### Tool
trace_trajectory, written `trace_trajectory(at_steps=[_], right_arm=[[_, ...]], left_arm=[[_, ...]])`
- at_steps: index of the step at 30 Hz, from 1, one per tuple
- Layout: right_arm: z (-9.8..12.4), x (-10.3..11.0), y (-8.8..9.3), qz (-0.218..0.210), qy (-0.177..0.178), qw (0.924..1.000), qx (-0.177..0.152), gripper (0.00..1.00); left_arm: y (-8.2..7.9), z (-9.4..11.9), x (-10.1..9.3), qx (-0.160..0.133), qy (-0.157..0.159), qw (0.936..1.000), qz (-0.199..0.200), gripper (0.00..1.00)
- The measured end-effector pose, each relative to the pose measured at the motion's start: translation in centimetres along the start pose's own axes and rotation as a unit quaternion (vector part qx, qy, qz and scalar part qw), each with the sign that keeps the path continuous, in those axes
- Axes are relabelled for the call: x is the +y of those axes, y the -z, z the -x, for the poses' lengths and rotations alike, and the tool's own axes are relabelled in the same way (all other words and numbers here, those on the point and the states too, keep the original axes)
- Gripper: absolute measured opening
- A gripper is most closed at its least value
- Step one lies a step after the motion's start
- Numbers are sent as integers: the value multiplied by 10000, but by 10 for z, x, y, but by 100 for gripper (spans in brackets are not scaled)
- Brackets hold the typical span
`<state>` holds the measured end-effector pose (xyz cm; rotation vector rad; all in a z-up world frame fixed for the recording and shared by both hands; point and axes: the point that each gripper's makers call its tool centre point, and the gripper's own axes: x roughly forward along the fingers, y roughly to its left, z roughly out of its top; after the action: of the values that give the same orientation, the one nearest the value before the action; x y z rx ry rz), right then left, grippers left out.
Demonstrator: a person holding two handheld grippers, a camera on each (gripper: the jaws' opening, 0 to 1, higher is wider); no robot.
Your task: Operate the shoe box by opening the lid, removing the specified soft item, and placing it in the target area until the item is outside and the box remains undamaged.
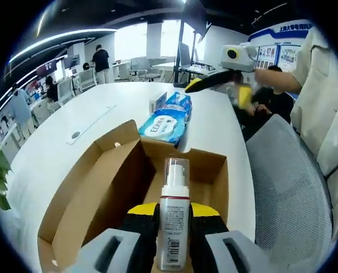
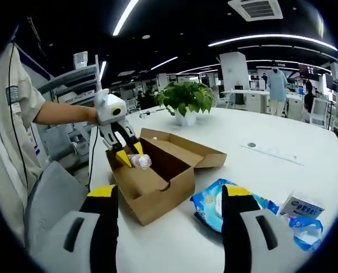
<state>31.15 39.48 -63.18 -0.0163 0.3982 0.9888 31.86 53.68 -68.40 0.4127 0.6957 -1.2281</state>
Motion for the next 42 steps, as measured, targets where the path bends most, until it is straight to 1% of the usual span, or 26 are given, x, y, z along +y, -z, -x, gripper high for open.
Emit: trace_trajectory(at_steps=[1,5,12,18,21,22,25,28,32,36,42], right_arm=[[-1,1,0,-8,-12,10000,-5,68],[-13,5,-3,-96,-88,9999,-47,66],[-29,15,-9,-304,-211,9991,-182,60],[-43,24,-12,-459,-326,9981,-256,56],[-48,27,-13,-529,-370,9975,-283,53],[-51,30,-13,-601,-415,9968,-310,52],[-56,34,-13,-636,-468,9964,-307,50],[-59,38,-13,-645,-514,9961,-307,46],[-64,42,-10,-688,-574,9957,-254,45],[-66,42,-14,-861,-575,9940,-362,41],[-66,41,-21,-990,-524,9924,-512,31]], left_arm=[[-1,0,0,-25,-13,10000,8,20],[-11,-2,1,-285,-118,9994,121,20],[-22,-6,-7,-605,-214,9976,277,20],[-32,-11,-14,-914,-260,9945,448,20],[-35,-12,-14,-993,-268,9935,479,20],[-37,-14,-13,-1096,-278,9921,536,20],[-45,-15,-15,-1275,-260,9896,614,20],[-49,-16,-18,-1355,-237,9884,646,20],[-54,-19,-22,-1475,-184,9865,687,20],[-61,-20,-27,-1652,-94,9832,770,20],[-64,-23,-29,-1690,-72,9822,822,20]])
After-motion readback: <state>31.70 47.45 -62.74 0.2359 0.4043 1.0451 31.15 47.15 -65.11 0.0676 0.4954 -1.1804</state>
